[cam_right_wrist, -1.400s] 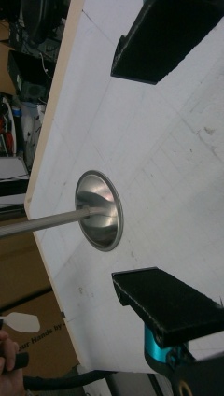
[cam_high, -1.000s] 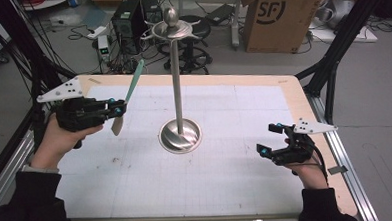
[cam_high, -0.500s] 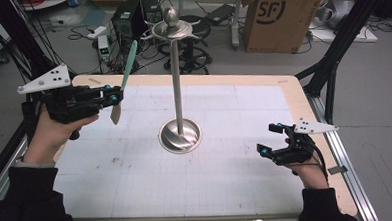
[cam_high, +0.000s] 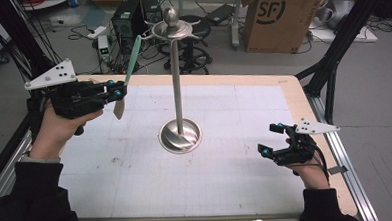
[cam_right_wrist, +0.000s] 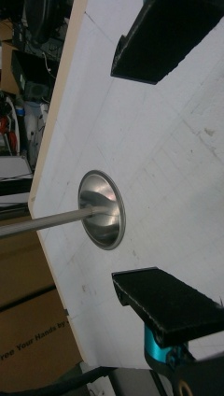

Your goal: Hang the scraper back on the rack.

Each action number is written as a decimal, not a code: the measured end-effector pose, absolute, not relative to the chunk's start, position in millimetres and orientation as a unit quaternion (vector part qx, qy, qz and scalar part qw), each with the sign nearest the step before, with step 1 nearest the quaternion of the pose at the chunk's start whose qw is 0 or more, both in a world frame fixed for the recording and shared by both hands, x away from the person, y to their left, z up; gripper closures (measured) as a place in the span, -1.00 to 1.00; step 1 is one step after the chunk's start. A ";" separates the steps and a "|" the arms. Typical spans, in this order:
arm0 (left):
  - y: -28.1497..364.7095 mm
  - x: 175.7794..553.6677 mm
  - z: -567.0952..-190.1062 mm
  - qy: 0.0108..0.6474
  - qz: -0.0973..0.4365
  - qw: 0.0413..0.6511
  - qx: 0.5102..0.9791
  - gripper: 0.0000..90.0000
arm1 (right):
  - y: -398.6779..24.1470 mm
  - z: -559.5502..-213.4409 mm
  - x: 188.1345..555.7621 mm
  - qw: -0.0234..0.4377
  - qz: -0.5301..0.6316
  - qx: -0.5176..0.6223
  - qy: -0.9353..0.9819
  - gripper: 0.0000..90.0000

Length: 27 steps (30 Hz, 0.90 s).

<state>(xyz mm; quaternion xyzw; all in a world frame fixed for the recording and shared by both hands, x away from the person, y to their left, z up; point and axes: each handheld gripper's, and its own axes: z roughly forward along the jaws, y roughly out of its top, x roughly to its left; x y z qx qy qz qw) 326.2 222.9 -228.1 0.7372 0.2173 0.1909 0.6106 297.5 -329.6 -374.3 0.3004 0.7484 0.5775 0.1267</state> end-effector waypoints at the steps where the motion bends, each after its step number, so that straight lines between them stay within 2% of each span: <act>1: 222.3 326.2 -227.9 0.215 0.189 0.614 0.736 0.78 | -329.4 -374.3 297.3 0.126 0.577 0.300 0.749 -0.94; 27: 196.0 340.4 -238.2 0.223 0.195 0.598 0.745 0.78 | -329.4 -374.6 297.8 0.126 0.577 0.298 0.750 -0.94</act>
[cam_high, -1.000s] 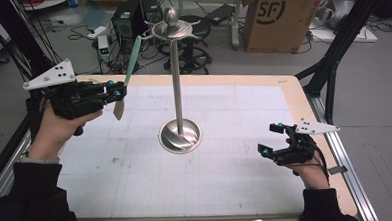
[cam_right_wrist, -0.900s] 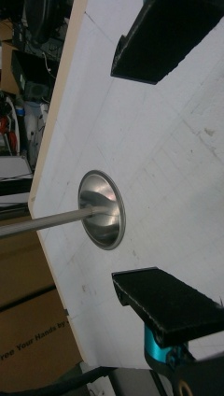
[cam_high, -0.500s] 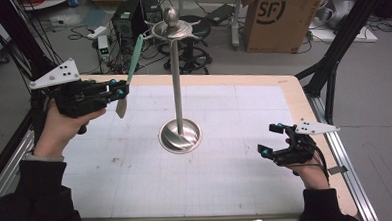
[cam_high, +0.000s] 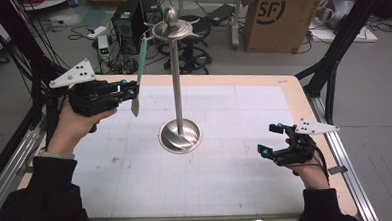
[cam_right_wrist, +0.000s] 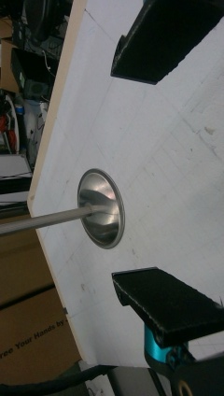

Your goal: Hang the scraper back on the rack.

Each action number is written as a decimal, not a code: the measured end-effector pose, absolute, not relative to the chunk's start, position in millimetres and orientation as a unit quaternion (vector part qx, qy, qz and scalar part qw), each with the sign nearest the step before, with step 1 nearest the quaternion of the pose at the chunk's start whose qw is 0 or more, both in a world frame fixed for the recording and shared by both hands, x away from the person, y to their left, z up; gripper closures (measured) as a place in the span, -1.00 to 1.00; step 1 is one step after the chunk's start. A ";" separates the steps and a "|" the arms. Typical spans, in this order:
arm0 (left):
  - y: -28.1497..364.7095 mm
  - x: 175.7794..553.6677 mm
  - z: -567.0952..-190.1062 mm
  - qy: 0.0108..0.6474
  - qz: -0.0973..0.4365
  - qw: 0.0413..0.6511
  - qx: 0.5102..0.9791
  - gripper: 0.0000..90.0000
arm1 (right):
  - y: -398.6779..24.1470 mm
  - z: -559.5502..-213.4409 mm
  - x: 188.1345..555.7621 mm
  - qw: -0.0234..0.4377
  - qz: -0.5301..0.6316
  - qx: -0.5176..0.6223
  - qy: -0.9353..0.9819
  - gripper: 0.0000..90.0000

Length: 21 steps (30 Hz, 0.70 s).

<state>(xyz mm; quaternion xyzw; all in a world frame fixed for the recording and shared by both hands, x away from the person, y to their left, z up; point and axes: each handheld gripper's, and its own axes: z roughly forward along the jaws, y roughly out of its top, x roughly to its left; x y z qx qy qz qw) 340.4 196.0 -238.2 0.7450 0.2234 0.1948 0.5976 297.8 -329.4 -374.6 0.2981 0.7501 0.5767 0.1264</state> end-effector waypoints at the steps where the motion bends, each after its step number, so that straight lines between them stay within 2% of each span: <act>1: 194.1 341.1 -238.6 0.224 0.196 0.597 0.745 0.78 | -329.1 -374.6 297.7 0.126 0.577 0.299 0.750 -0.94; 12: 177.0 346.1 -243.3 0.233 0.201 0.598 0.740 0.74 | -329.5 -374.4 297.3 0.125 0.578 0.301 0.749 -0.94; 16: 175.6 345.9 -250.5 0.234 0.210 0.606 0.731 0.35 | -330.2 -374.3 297.6 0.127 0.579 0.300 0.748 -0.94; 21: 177.7 345.4 -264.2 0.226 0.195 0.604 0.739 0.11 | -331.9 -374.5 298.3 0.125 0.579 0.301 0.747 -0.94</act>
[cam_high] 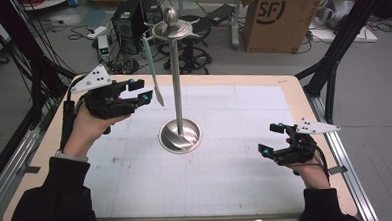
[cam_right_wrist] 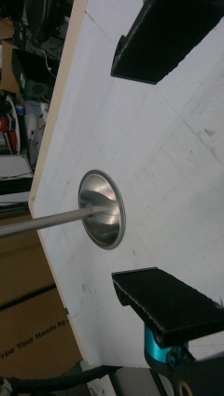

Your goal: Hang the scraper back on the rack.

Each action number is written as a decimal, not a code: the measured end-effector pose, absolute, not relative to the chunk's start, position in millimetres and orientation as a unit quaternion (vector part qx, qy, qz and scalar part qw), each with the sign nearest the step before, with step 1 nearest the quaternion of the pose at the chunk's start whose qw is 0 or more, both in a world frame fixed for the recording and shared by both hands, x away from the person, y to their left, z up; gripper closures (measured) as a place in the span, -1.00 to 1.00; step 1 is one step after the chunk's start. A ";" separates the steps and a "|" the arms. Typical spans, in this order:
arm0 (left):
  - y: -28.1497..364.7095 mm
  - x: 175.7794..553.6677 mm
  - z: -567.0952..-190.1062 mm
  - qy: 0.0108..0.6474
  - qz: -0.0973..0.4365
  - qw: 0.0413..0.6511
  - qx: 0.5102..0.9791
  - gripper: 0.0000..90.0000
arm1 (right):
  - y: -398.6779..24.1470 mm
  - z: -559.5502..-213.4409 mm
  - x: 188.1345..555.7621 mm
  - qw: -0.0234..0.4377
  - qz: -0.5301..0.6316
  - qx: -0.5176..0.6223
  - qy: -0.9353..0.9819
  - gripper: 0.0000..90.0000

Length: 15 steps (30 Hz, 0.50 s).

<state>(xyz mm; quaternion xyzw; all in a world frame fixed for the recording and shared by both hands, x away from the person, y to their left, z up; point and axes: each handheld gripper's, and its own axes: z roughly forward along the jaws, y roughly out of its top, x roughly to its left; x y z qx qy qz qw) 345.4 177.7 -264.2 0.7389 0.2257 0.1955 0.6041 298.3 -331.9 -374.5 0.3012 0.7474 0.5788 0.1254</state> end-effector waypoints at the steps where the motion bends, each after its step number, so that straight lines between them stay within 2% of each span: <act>1: 177.5 344.3 -267.3 0.220 0.194 0.605 0.740 0.09 | -332.3 -374.5 298.3 0.127 0.579 0.303 0.747 -0.94; 8: 174.9 337.8 -289.9 0.182 0.173 0.615 0.747 -0.52 | -334.7 -374.4 296.3 0.128 0.578 0.305 0.746 -0.94; 11: 173.7 334.3 -301.3 0.170 0.171 0.622 0.745 -0.68 | -334.5 -375.1 294.9 0.127 0.577 0.301 0.749 -0.94; 15: 173.3 334.1 -315.1 0.173 0.179 0.617 0.746 -0.78 | -336.3 -375.9 292.6 0.129 0.576 0.303 0.748 -0.94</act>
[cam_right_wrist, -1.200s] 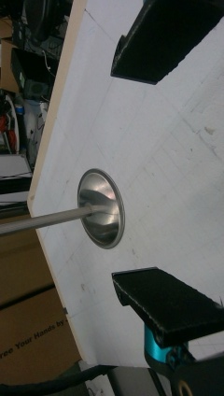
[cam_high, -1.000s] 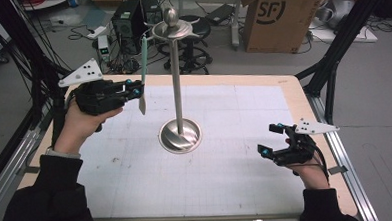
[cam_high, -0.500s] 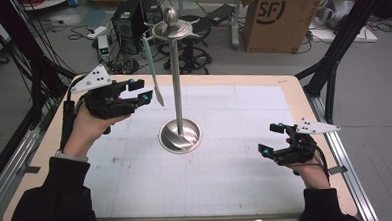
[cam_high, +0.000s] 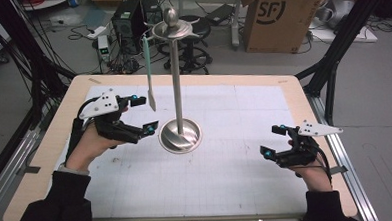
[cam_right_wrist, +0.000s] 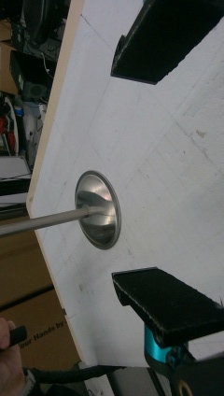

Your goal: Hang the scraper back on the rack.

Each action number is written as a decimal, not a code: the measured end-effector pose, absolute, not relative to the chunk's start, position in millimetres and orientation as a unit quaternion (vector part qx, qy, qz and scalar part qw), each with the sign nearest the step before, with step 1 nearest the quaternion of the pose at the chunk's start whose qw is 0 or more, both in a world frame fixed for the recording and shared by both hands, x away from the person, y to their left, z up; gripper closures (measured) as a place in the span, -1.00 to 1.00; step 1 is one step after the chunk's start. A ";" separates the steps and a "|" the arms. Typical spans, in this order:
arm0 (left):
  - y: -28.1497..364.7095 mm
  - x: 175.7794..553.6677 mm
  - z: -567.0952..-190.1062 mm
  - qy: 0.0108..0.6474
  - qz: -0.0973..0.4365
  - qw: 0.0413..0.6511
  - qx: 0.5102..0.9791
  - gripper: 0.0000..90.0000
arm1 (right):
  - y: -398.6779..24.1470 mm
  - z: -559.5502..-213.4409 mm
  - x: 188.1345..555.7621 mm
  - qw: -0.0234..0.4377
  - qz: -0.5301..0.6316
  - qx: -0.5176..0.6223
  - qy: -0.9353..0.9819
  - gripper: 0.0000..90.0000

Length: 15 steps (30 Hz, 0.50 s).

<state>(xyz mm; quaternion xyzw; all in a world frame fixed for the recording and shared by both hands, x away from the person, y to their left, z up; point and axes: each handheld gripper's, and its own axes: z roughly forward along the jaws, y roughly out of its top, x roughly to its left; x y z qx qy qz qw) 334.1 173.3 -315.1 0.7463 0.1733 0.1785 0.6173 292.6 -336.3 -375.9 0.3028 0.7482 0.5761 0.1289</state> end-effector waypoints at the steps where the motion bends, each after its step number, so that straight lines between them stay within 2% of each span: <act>1: 172.5 333.4 -318.8 0.174 0.188 0.618 0.743 -0.81 | -337.3 -375.6 291.7 0.130 0.576 0.304 0.748 -0.94; 6: 170.9 325.8 -334.6 0.168 0.176 0.629 0.739 -0.96 | -338.5 -375.1 291.6 0.134 0.576 0.307 0.745 -0.94; 15: 183.1 321.8 -361.4 0.205 0.166 0.632 0.729 -0.96 | -328.2 -374.4 292.3 0.129 0.572 0.298 0.753 -0.94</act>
